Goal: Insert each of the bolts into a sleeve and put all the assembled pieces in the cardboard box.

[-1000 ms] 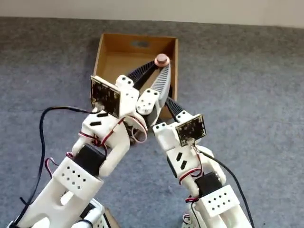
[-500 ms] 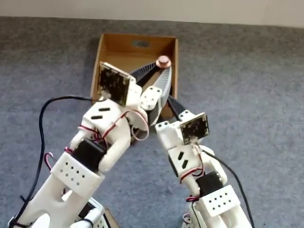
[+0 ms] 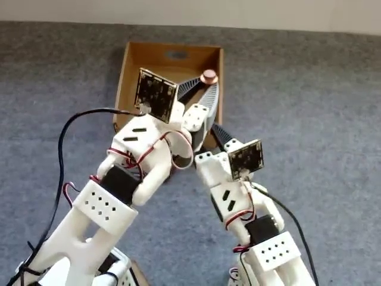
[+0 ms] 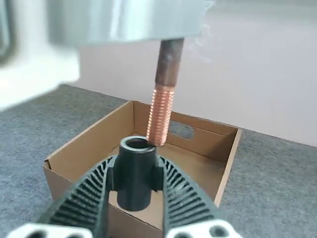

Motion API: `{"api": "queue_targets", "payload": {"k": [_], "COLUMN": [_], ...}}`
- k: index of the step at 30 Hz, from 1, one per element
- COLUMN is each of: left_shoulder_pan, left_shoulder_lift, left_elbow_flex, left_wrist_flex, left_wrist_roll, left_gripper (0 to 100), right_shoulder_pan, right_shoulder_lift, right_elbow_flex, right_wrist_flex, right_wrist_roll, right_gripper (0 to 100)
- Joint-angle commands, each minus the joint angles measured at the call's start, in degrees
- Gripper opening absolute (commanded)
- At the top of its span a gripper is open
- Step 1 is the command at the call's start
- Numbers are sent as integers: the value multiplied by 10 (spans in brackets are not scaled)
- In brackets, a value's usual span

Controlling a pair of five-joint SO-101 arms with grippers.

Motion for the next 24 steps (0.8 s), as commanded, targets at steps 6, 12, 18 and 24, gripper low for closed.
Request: {"api": "queue_targets", "payload": {"k": [6,12,18,24], "left_shoulder_pan": [-43,-33,-28,-17], "left_shoulder_lift": [-22,-22,-21,-21], "left_elbow_flex": [-27,-27,-27,-27], "left_wrist_flex": [0,0,2,3], "left_wrist_roll": [4,4,4,4], "left_gripper": [8,8,8,8], "right_shoulder_pan": [8,8,8,8], "right_shoulder_lift": [-8,-8,-8,-8], "right_elbow_flex": [-6,-6,2,4], "right_wrist_flex": [0,0,-3,-3], "right_wrist_roll": [-7,-7,-7,-7], "right_gripper": [8,8,8,8]}}
